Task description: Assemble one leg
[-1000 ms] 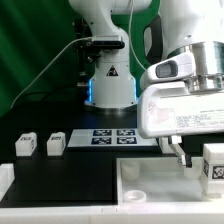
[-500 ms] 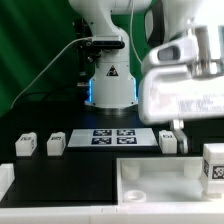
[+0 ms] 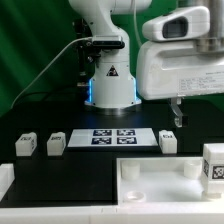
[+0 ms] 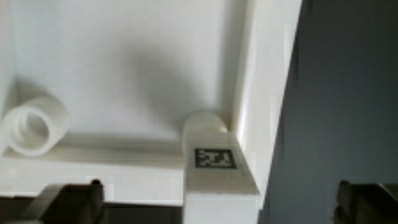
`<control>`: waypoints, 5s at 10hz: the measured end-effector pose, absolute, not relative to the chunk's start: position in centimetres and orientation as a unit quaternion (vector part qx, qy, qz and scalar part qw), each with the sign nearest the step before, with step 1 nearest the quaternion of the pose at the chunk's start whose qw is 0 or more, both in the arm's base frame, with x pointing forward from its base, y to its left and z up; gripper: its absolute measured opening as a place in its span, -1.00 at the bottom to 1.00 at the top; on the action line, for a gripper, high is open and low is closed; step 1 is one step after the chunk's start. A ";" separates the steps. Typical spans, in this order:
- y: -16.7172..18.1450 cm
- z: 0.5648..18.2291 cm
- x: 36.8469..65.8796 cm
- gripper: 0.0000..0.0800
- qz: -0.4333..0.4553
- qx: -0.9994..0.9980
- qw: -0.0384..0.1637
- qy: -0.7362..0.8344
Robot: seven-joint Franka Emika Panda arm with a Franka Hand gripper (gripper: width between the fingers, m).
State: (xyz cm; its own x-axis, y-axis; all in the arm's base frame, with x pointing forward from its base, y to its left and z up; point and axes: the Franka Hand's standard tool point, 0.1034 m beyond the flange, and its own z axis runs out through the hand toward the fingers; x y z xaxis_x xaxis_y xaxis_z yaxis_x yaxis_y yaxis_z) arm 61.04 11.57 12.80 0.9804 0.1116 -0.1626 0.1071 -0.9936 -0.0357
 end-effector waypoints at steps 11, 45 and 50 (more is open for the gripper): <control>11.8 8.8 62.8 0.62 0.078 -0.996 0.010 -0.046; 12.3 6.7 62.1 0.62 0.053 -0.826 0.057 0.558; 12.7 7.1 62.3 0.62 0.019 -0.960 0.010 0.278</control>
Offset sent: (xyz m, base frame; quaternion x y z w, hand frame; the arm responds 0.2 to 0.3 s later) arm 0.0000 0.0000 0.0000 0.0000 0.0000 0.0000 1.0000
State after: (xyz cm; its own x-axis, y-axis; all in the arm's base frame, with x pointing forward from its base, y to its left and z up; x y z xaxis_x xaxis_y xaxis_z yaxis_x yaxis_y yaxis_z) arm 62.35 12.69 7.11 0.8445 -0.5339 -0.0419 -0.5347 -0.8450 -0.0079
